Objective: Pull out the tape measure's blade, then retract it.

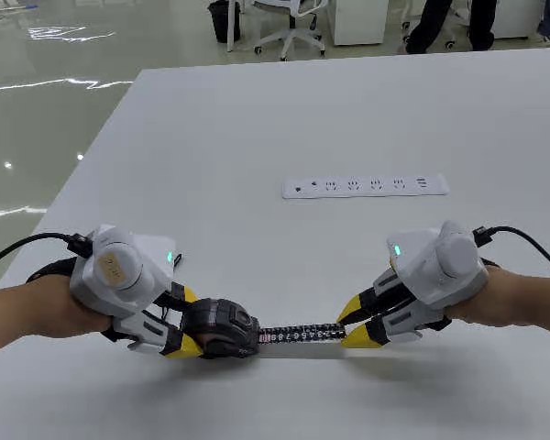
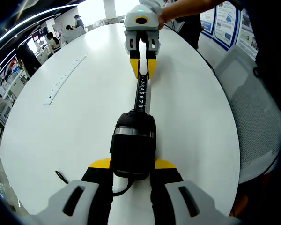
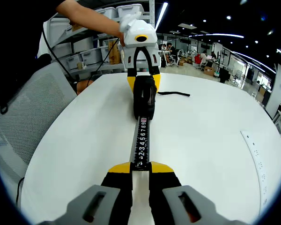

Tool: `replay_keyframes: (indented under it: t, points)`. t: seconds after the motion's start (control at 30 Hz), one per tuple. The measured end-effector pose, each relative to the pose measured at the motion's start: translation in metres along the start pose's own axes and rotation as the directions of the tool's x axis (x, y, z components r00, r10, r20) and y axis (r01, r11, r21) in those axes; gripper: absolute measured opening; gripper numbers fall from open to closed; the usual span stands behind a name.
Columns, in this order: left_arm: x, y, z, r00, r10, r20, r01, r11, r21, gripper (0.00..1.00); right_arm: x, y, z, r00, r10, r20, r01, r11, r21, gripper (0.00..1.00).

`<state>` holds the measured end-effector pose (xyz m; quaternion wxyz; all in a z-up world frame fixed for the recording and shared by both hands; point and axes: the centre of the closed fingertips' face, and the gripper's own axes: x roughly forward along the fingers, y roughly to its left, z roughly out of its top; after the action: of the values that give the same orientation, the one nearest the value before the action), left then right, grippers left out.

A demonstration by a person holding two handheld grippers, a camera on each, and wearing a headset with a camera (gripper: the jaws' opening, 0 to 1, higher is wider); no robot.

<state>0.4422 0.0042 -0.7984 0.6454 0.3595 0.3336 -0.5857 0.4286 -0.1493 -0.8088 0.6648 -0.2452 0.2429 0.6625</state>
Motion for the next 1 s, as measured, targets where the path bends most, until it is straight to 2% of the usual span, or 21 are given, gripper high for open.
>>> replay_keyframes:
  t: [1.0]
  points:
    - [-0.0002, 0.0004, -0.0012, 1.0000, 0.004, 0.000, -0.004, 1.000, 0.000, 0.25, -0.0096, 0.0007, -0.0063, 1.0000, 0.002, -0.007, -0.002, 1.000, 0.007, 0.11]
